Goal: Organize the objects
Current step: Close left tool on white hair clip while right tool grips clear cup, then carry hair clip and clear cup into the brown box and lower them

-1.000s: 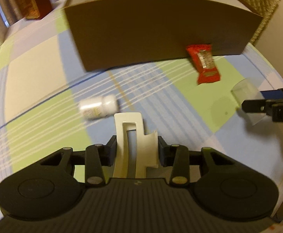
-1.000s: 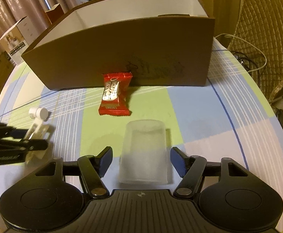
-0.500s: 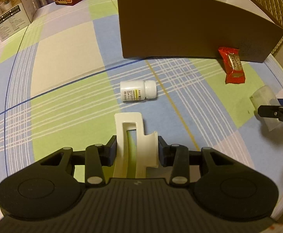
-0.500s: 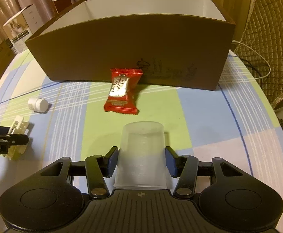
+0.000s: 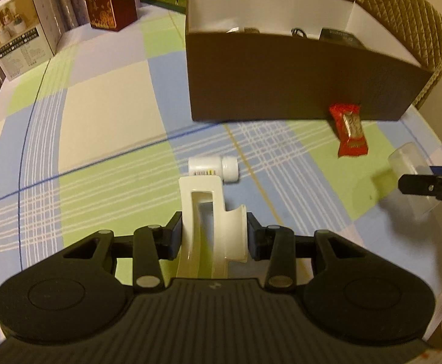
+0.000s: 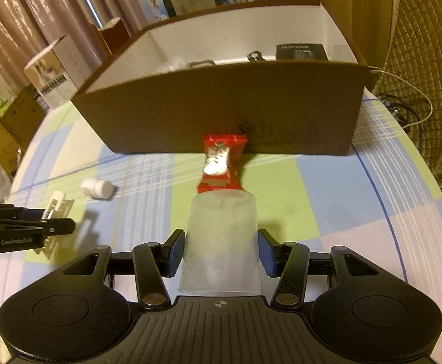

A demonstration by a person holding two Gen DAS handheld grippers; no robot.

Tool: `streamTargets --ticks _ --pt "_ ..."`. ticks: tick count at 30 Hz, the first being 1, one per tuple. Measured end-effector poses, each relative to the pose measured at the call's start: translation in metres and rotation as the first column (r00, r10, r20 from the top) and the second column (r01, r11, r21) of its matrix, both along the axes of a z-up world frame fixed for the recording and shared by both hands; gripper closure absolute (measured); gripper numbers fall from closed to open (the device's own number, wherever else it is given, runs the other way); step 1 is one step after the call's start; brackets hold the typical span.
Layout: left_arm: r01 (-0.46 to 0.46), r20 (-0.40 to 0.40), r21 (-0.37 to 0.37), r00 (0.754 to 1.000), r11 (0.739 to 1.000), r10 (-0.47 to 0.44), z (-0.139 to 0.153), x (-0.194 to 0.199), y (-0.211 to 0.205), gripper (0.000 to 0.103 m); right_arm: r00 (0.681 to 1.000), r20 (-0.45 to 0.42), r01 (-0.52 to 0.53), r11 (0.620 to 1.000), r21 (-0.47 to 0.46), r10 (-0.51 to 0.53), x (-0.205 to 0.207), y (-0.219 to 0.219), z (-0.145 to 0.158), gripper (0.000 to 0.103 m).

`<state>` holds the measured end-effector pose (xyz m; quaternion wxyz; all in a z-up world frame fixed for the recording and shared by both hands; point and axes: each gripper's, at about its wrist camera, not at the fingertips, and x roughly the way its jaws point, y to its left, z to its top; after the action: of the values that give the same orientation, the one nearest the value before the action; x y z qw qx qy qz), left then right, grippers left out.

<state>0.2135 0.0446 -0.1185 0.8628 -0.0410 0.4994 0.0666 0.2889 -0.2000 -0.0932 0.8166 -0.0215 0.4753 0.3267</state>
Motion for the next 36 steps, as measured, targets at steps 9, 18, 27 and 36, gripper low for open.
streamTargets --ticks 9,18,27,36 --pt "0.028 0.089 -0.004 0.996 1.0 -0.027 0.042 0.022 -0.005 0.067 0.999 0.022 -0.031 0.995 0.091 0.029 0.011 0.014 0.031 0.055" --pt "0.074 0.184 -0.005 0.98 0.997 -0.072 0.08 0.07 -0.015 0.067 0.997 0.062 -0.048 0.982 0.181 0.038 0.039 0.032 0.065 0.055" --pt "0.102 0.226 -0.007 0.969 0.995 -0.098 0.096 0.125 -0.023 0.067 0.995 0.101 -0.042 0.974 0.221 0.02 0.081 0.049 0.084 0.055" --pt "0.084 0.178 -0.038 0.981 0.996 -0.076 0.08 0.18 -0.019 0.067 0.998 0.035 0.048 0.972 0.232 -0.058 0.134 0.06 0.073 0.055"
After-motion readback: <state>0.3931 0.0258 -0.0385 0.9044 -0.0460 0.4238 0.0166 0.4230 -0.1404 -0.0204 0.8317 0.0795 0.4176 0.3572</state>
